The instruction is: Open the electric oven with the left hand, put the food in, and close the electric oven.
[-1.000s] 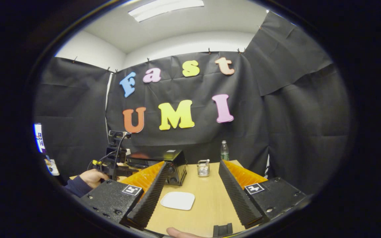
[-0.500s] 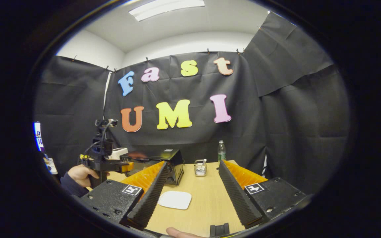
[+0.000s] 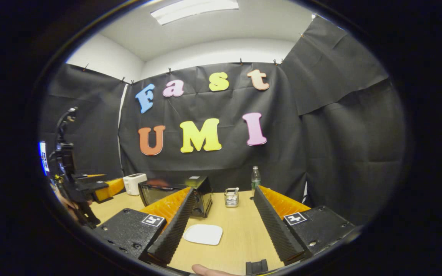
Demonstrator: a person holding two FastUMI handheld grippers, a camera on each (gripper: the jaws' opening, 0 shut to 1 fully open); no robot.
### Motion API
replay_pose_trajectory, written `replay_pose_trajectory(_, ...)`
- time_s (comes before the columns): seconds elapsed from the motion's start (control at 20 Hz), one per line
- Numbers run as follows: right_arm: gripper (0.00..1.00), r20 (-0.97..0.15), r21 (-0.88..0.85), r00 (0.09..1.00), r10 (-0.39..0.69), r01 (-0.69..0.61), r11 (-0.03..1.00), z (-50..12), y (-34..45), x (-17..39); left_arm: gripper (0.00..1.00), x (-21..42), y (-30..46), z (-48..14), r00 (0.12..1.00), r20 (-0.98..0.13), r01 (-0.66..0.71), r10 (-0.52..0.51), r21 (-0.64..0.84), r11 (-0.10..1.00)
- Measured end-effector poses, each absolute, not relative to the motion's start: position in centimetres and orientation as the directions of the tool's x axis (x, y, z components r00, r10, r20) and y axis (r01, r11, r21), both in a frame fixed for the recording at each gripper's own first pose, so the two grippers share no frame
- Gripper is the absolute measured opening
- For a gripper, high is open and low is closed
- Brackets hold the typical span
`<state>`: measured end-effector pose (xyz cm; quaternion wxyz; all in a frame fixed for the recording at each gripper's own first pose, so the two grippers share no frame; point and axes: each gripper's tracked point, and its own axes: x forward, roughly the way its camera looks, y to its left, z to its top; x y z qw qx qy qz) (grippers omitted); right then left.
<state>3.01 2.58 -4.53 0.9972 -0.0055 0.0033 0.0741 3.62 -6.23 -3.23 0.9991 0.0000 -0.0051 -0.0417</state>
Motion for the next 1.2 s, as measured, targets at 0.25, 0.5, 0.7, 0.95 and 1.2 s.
replay_pose_trajectory(0.25, 0.93, 0.011, 0.002, 0.987, 0.158, -0.158, 0.987, -4.0, 4.1, 3.1, 0.95, -1.0, -7.0, -1.6, 0.987, 0.093, 0.130, -0.132, 0.032, 0.991)
replay_pose_trajectory(0.5, 0.93, 0.012, 0.023, 0.986, 0.166, -0.166, 0.986, -4.2, 5.0, 3.4, 0.95, -2.8, -7.7, -0.7, 0.977, 0.128, 0.163, -0.171, 0.068, 0.984)
replay_pose_trajectory(0.7, 0.98, 0.015, 0.008, 0.984, 0.176, -0.176, 0.984, -4.3, 5.8, 3.0, 0.95, -2.7, -6.6, -0.7, 0.982, 0.109, 0.153, -0.152, 0.000, 0.988)
replay_pose_trajectory(0.95, 0.93, 0.022, -0.017, 0.986, 0.168, -0.167, 0.986, -4.7, 5.9, 2.3, 0.95, -3.2, -4.7, 0.5, 0.987, 0.124, 0.106, -0.104, -0.010, 0.994)
replay_pose_trajectory(1.2, 0.93, 0.023, -0.033, 0.985, 0.171, -0.170, 0.985, -4.8, 6.3, 1.7, 0.95, -2.5, -4.2, -1.2, 0.991, 0.081, 0.109, -0.108, -0.013, 0.994)
